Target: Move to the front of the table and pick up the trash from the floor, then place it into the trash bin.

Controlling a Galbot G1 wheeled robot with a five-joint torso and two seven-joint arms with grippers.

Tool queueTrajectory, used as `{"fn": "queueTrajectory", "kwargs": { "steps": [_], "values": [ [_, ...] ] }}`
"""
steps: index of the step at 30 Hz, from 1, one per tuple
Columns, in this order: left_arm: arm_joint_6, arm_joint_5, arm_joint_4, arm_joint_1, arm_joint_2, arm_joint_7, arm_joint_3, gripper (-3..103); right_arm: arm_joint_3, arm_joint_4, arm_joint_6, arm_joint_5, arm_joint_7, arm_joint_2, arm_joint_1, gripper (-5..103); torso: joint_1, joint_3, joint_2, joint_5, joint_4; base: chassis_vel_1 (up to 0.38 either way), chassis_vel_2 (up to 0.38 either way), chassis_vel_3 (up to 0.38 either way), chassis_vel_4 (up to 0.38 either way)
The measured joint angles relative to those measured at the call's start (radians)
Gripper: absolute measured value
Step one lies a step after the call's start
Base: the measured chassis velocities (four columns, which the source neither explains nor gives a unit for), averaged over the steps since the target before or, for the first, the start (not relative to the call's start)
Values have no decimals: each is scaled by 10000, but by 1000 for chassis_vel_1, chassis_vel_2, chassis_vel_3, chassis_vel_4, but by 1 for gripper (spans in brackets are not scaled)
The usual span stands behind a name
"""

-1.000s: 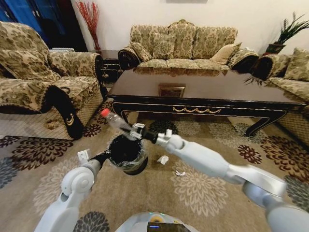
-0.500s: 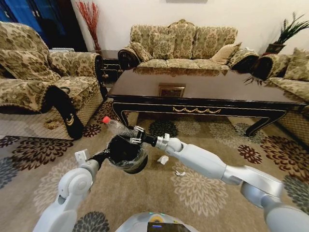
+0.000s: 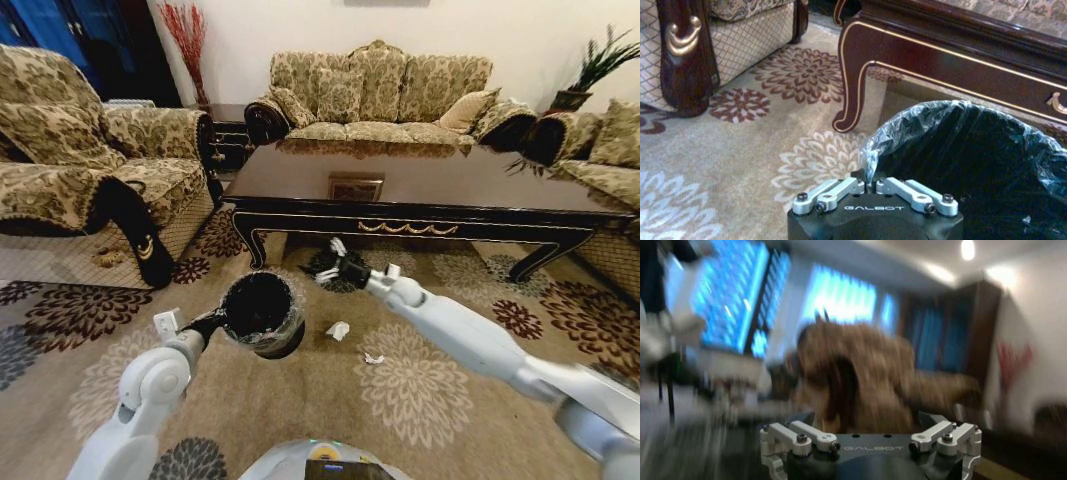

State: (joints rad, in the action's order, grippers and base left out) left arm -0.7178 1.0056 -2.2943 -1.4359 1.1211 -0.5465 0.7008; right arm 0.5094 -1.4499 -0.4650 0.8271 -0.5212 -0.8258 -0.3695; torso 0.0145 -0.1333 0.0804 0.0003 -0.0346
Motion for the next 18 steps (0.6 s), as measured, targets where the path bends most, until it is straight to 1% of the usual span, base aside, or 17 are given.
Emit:
{"fn": "queueTrajectory", "kwargs": {
  "steps": [1,2,3,4,6,7,8,9,10,11,13,14,15,17,18],
  "values": [
    [0,3,-68,-17,-1,0,26,3,-53,409,429,-135,-214,167,-277,100,0,0,0,0,0,0,0,0,0],
    [0,5,-112,-41,-1,-1,58,3,-117,824,890,-202,-703,232,-445,100,0,0,0,3,2,0,0,0,0],
    [0,5,-112,-41,-1,-1,58,3,-117,824,890,-202,-703,232,-445,100,0,0,0,3,2,0,0,0,0],
    [0,5,-163,-73,-1,-2,106,3,-234,1271,1421,-403,-1312,250,-567,100,0,0,0,2,-1,0,0,0,0],
    [0,4,-237,-131,-2,-6,183,3,-438,2088,1892,-1081,-2177,144,-660,100,0,0,0,-4,-2,0,0,0,0],
    [0,4,-237,-131,-2,-6,183,3,-438,2088,1892,-1081,-2177,144,-660,100,0,0,0,-4,-2,0,0,0,0],
    [0,3,-299,-189,-6,-7,244,3,-599,2882,1963,-1800,-2880,-62,-673,100,0,0,0,-2,-6,0,0,0,0],
    [0,3,-339,-236,-8,-11,290,3,-698,3612,1923,-2339,-3382,-242,-671,100,0,0,0,-1,-8,0,0,0,0],
    [0,3,-367,-261,-8,-11,308,3,-726,4077,1842,-2612,-3637,-366,-663,100,0,-1,0,0,-8,0,0,0,0],
    [0,3,-367,-261,-8,-11,308,3,-726,4077,1842,-2612,-3637,-366,-663,100,0,-1,0,0,-8,0,0,0,0],
    [0,2,-425,-317,8,-15,352,3,-776,5261,1495,-3172,-4349,-708,-633,100,0,-1,0,0,-6,0,0,0,0],
    [0,2,-425,-317,8,-15,352,3,-776,5261,1495,-3172,-4349,-708,-633,100,0,-1,0,0,-6,0,0,0,0],
    [0,-1,-463,-346,24,-16,369,3,-818,6124,1202,-3571,-4896,-949,-648,100,0,-1,0,-1,-6,0,0,0,0],
    [0,-12,-478,-360,49,-17,371,3,-807,6845,1044,-3970,-5170,-1147,-807,100,0,-1,0,-1,-3,0,0,0,0],
    [0,-12,-478,-360,49,-17,371,3,-807,6845,1044,-3970,-5170,-1147,-807,100,0,-1,0,-1,-3,0,0,0,0]
  ]
}}
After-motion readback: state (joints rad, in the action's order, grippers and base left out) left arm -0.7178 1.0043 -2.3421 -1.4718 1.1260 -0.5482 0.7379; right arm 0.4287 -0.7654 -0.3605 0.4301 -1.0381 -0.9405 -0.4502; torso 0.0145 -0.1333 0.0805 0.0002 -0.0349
